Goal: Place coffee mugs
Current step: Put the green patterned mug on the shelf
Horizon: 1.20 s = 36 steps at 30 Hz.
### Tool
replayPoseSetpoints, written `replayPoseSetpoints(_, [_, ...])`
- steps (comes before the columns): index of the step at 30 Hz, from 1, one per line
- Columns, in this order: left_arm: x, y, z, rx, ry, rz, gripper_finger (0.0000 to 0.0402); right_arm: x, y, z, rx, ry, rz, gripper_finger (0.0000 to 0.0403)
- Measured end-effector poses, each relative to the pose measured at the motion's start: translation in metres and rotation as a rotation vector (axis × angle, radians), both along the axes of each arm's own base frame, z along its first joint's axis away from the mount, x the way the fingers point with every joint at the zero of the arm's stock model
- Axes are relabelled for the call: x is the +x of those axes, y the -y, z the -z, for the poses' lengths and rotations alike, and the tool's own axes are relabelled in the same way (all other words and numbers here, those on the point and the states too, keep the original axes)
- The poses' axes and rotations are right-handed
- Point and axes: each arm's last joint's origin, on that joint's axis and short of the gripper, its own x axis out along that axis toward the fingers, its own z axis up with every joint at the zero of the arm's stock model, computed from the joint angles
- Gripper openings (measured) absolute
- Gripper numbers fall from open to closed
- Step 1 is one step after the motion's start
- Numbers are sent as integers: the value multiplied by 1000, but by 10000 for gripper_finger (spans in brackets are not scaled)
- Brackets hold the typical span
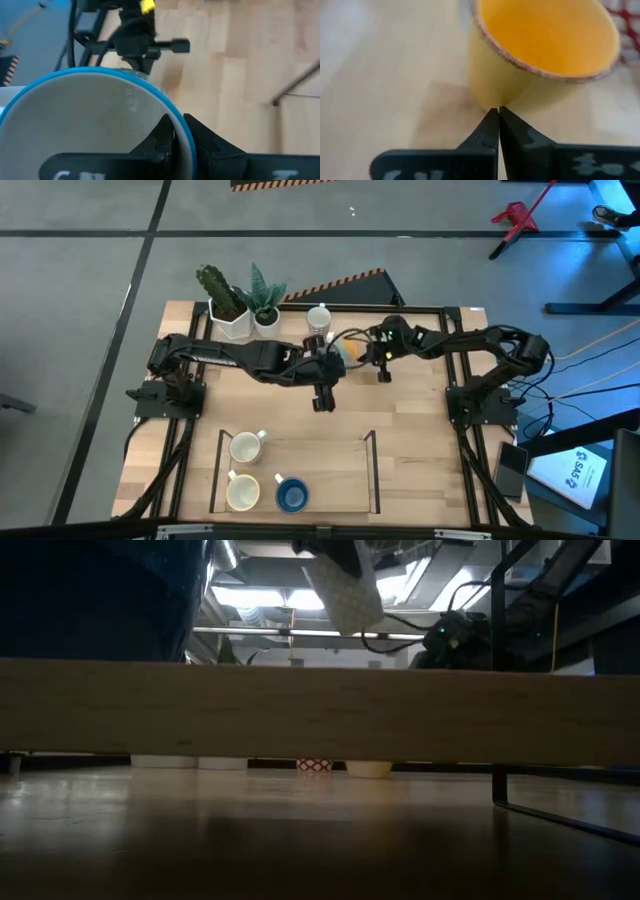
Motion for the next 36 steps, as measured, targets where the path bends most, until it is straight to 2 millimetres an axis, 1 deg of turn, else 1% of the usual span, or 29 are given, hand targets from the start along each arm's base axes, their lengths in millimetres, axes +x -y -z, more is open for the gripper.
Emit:
replayPoseSetpoints(2, [-6,9,-3,-45,1,12,19,0,-4,-1,20,-29,-23,0])
replayPoseSetpoints(4, [-16,20,-5,-97,-33,30,19,0,-7,-4,29,-79,-21,0])
replayPoseSetpoints(9, [-32,55,-15,-187,-14,105,18,-5,-13,-25,-58,-239,89,0])
replayPoseSetpoints(11, [-35,71,-15,-203,-3,136,18,-11,-14,-39,-87,-288,149,0])
replayPoseSetpoints(15, [-39,99,-12,-245,0,193,18,-19,-14,-73,-126,-287,269,0])
replayPoseSetpoints(19, [-36,120,-4,-264,6,236,18,-27,-16,-112,-142,-219,393,0])
replayPoseSetpoints(24, [-27,141,8,-282,21,284,18,-40,-23,-142,-95,-140,463,0])
replayPoseSetpoints(26, [-23,149,14,-309,16,318,18,-45,-26,-148,-73,-127,482,0])
replayPoseSetpoints(30, [-17,161,22,-348,21,394,18,-53,-30,-152,-40,-127,517,0])
replayPoseSetpoints(33, [-6,167,30,-393,51,386,18,-58,-33,-152,-13,-151,524,0])
replayPoseSetpoints(36, [3,172,39,-407,45,378,18,-60,-35,-150,-7,-182,523,0])
